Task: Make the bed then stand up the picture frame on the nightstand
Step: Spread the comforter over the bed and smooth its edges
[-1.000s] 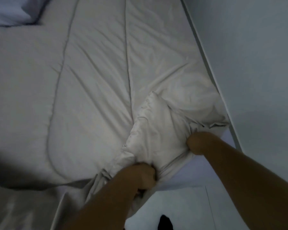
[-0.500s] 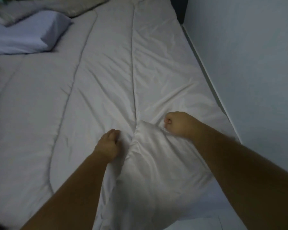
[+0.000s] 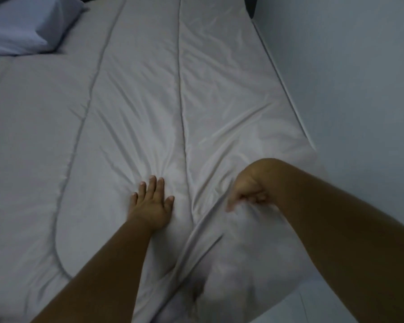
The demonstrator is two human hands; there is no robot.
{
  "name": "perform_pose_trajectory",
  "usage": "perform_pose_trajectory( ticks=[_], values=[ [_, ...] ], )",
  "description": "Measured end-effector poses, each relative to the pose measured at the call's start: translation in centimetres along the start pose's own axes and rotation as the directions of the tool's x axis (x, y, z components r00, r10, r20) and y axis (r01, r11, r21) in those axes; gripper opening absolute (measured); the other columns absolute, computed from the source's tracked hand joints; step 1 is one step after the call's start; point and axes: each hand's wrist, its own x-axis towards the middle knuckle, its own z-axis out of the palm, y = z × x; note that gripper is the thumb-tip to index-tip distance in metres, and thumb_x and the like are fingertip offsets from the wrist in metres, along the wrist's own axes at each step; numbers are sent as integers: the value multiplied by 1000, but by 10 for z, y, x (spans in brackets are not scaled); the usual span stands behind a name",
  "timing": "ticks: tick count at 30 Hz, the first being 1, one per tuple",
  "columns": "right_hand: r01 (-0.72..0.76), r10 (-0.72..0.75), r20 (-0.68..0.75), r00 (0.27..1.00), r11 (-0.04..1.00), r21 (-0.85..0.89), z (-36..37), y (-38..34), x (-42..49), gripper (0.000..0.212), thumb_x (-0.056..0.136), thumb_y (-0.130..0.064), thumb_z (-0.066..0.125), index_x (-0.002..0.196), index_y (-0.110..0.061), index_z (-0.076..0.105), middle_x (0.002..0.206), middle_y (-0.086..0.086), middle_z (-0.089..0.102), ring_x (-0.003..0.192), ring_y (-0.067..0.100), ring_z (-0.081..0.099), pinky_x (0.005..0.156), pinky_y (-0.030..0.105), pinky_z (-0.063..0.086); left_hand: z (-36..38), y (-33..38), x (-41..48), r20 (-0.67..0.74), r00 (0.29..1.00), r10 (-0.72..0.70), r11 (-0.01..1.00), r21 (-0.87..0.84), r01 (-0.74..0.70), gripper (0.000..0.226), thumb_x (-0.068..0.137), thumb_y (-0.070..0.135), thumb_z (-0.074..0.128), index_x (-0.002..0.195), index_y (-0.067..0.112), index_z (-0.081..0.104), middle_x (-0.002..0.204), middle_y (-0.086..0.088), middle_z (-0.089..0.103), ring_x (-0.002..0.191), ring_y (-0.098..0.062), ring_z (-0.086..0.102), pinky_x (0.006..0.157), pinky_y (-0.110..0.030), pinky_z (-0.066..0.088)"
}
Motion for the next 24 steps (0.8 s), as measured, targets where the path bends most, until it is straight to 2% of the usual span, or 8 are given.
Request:
perform_pose_trajectory(
  ticks=[3,5,6,8,10,14,19,24],
  values=[
    [-177,195,49,980,952,-249,-8,8,-7,40,92,-29,54,64,-2,66,44,6,64,35,15,59,47,15,46,-1,10,0,-10,1000,-17,1000,-11,17,67,96,53,19,150,23,-7,159,-1,-15,146,-26,-10,118,-44,-3],
    [-109,48,-220,974,955,-276,-11,11,2,32,93,-26,52,84,2,65,55,6,67,46,15,64,52,18,47,2,19,-3,-31,999,-21,999,-40,20,67,96,53,19,150,21,-6,159,-2,-15,146,-26,-11,118,-44,-4],
    [-49,-86,-412,907,950,-308,-11,13,12,32,93,-26,49,98,2,64,73,9,70,65,18,67,62,21,51,4,23,-4,-44,999,-17,999,-52,14,67,96,52,19,150,21,-6,159,-2,-14,146,-26,-12,118,-44,-4],
    [-3,-285,-744,604,933,-359,0,22,34,35,95,-29,43,115,-5,58,113,14,63,105,28,59,88,34,47,10,33,-7,-69,998,-2,998,-65,-3,67,96,52,19,150,21,-7,159,-2,-14,146,-26,-12,118,-44,-5],
    [77,-325,-880,346,945,-318,23,36,57,37,95,-34,41,120,-9,53,126,14,55,117,31,49,97,38,39,15,39,-9,-105,994,3,998,-64,-10,66,97,51,19,150,21,-6,159,-1,-13,146,-25,-12,118,-44,-5],
    [130,-298,-909,292,954,-271,65,87,93,56,97,-42,36,146,-16,30,154,5,29,143,23,23,117,39,12,23,37,-9,-172,985,1,1000,-30,-7,66,96,50,20,150,20,-2,160,-2,-9,147,-26,-7,119,-44,-2],
    [8,-125,-980,152,992,-126,59,161,98,66,92,-46,17,144,-9,33,152,11,32,141,29,27,116,44,13,24,34,-9,-177,984,0,1000,-19,-3,65,96,51,21,150,22,-1,160,-1,-7,147,-25,-5,119,-43,-1],
    [-35,5,-989,145,999,0,36,173,94,59,99,-40,27,147,-5,21,156,14,21,145,31,14,117,45,6,24,66,-12,-216,976,-36,997,-73,21,63,97,47,23,151,20,2,160,-4,-3,147,-29,-3,119,-47,1]
  ],
)
